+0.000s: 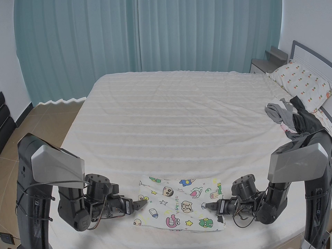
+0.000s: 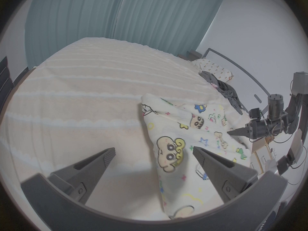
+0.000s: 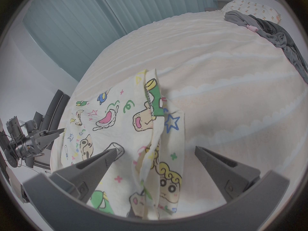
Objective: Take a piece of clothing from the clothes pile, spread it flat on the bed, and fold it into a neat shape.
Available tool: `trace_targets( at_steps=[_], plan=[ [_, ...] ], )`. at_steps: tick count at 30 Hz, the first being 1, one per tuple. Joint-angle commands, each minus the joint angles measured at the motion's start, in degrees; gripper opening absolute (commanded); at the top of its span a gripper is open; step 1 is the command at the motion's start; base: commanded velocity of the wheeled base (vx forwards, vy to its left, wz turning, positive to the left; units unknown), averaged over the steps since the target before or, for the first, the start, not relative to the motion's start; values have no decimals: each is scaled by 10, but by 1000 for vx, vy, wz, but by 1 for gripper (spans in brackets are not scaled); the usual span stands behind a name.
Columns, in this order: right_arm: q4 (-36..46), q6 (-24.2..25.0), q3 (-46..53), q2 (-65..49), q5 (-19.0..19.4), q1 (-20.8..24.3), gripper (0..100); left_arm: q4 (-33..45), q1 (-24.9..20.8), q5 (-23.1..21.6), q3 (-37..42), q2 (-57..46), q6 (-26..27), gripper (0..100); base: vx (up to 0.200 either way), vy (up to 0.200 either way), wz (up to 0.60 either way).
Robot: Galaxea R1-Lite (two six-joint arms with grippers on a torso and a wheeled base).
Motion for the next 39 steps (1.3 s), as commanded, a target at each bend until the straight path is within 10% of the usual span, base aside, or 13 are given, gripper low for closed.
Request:
trace_targets(
  at_steps=[1,23,24,25,39],
  plan=[
    [1,-5,-20,30,-3,-2,100,55,-1,-4,-63,36,4,100,0,0,0],
    [21,-10,-56,35,6,9,100,148,-51,-18,-129,12,-55,100,0,0,0],
    [23,-11,-57,34,6,9,100,148,-52,-18,-129,12,-55,0,0,0,0],
    [26,-12,-59,34,6,9,0,149,-52,-18,-130,12,-55,0,0,0,0],
    [16,-2,-56,8,6,8,0,160,-69,-15,-108,-33,-57,0,0,0,0]
  ],
)
